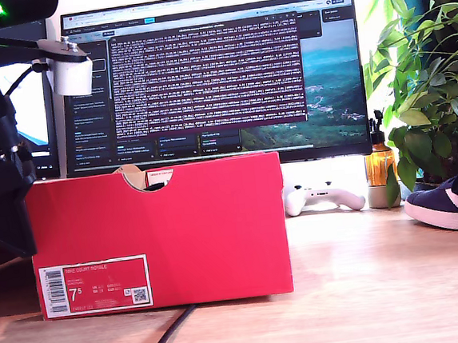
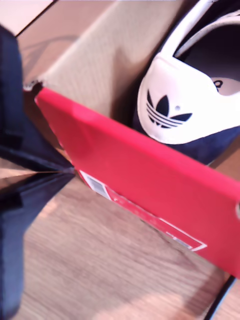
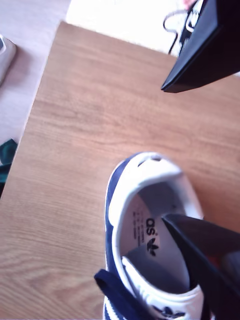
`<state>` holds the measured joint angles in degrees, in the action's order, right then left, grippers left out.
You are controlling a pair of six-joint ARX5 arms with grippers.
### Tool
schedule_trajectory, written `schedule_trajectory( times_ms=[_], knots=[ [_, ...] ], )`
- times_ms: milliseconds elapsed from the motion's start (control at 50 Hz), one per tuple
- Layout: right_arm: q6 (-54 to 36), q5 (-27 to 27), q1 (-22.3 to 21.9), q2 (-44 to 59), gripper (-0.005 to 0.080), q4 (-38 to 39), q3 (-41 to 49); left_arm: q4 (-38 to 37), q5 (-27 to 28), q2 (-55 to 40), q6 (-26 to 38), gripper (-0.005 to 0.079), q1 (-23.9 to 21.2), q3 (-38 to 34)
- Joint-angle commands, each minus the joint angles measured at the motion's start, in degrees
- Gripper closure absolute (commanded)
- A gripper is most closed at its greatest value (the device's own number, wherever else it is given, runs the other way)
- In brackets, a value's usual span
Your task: Pack the blue shoes by picking the first shoe and placing it inside the red shoebox, left side, then picking and rotating the second shoe and placing it in the shoebox
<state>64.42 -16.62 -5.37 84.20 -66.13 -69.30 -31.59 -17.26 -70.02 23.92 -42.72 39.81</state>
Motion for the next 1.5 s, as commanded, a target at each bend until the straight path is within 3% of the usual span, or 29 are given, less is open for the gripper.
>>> schedule_trajectory(
  times_ms=[0,540,700,740,800,900,1180,1480],
  knots=[
    [-0.3,0.5,-0.7,0.3,0.0038,1.6,2.1,0.4,0.4,-0.9,-0.6,0.0761,-0.2,0.3],
    [-3.4,3.1,-1.9,11.8,0.0042,7.2,3.7,0.4,0.4,-0.9,-0.6,0.0761,-0.2,0.3],
    [-3.3,2.5,-1.9,12.5,0.0103,6.9,3.7,0.4,0.4,-0.9,-0.6,0.0761,-0.2,0.3],
    [-3.3,2.4,-2.0,12.5,0.0164,6.9,3.7,0.4,0.4,-0.9,-0.6,0.0761,-0.2,0.3],
    [-3.3,2.1,-2.2,12.5,0.0347,6.3,3.7,0.3,0.4,-0.9,-0.6,0.0761,-0.2,0.3],
    [-1.6,1.5,-2.2,12.5,0.0771,4.3,3.7,0.4,0.4,-0.9,-0.6,0.0761,-0.2,0.3],
    [-3.8,1.6,-1.0,12.2,0.0765,0.6,3.7,0.4,0.4,-0.9,-0.6,0.0761,-0.2,0.3],
    [-23.5,2.5,4.4,11.3,0.0765,0.4,2.5,0.4,0.4,-0.9,-0.6,0.0761,-0.2,0.3]
  ],
)
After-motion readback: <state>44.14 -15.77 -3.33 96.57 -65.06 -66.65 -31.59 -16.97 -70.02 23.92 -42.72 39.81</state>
